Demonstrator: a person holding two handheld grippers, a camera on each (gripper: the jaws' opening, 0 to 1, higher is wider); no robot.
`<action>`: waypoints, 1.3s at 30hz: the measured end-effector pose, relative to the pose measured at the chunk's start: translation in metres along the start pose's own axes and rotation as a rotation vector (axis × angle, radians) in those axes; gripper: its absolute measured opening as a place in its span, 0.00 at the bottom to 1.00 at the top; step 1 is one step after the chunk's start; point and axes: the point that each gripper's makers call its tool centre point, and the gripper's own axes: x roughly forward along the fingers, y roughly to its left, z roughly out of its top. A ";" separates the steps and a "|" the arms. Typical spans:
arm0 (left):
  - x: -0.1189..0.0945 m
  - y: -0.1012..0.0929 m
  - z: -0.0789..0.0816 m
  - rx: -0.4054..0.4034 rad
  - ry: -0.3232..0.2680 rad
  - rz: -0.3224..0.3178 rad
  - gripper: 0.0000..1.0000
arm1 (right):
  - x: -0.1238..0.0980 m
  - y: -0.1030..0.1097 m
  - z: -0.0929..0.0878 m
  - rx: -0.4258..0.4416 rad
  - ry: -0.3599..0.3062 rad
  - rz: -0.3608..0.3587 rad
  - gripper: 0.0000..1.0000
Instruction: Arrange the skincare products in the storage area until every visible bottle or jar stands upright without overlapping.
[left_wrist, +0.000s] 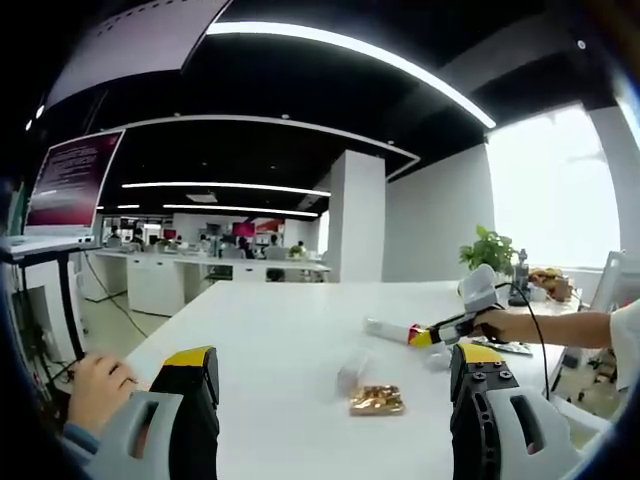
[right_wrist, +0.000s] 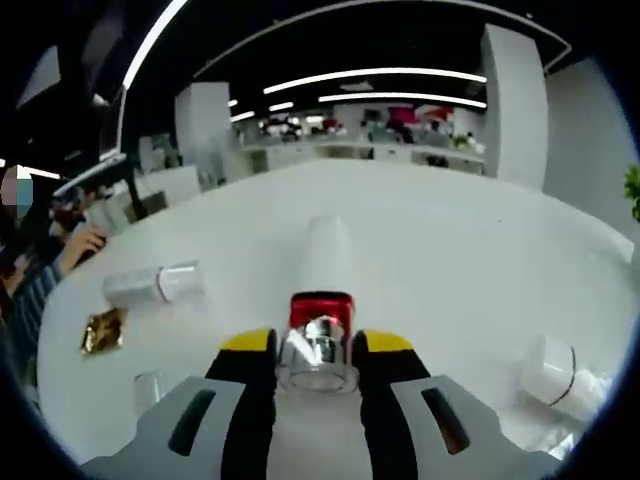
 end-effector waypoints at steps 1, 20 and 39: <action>0.000 0.000 0.000 0.001 0.000 -0.001 1.00 | 0.000 -0.001 -0.001 -0.009 0.007 -0.003 0.30; 0.000 -0.001 0.002 0.000 -0.003 -0.005 1.00 | -0.001 -0.004 -0.008 -0.072 0.095 -0.001 0.29; 0.004 -0.007 0.006 0.014 -0.004 -0.023 1.00 | -0.030 -0.003 0.012 -0.132 0.262 0.019 0.29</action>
